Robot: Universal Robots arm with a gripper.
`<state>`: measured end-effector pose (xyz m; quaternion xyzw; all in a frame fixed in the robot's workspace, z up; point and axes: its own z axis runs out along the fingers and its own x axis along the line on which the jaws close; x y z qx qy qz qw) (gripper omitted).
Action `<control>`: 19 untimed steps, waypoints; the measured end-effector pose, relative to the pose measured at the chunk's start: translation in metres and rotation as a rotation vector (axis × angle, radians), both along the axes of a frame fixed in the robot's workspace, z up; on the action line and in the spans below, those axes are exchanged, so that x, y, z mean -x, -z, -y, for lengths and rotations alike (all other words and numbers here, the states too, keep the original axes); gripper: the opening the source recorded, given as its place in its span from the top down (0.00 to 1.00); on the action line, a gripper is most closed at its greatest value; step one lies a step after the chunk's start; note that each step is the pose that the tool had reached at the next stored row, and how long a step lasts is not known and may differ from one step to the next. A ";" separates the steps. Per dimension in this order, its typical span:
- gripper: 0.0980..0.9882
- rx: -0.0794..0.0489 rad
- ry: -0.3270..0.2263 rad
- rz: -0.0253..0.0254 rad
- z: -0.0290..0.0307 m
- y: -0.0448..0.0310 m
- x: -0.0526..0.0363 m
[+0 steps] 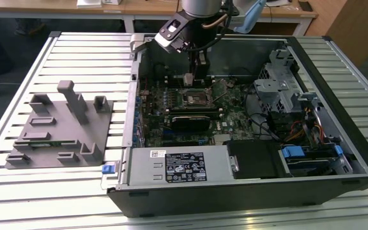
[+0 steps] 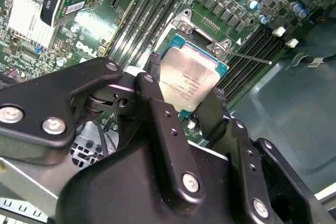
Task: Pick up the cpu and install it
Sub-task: 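Place the cpu into insertion slot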
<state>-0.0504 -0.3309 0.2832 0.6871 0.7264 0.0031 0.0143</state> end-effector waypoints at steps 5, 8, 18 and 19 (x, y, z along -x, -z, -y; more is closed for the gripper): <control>0.52 0.000 0.001 -0.0001 -0.0004 0.0047 -0.0004; 0.52 0.000 0.001 -0.0001 -0.0015 0.0095 -0.0031; 0.52 0.000 0.002 0.0000 -0.0029 0.0185 -0.0097; 0.52 0.000 0.002 0.0001 -0.0029 0.0189 -0.0097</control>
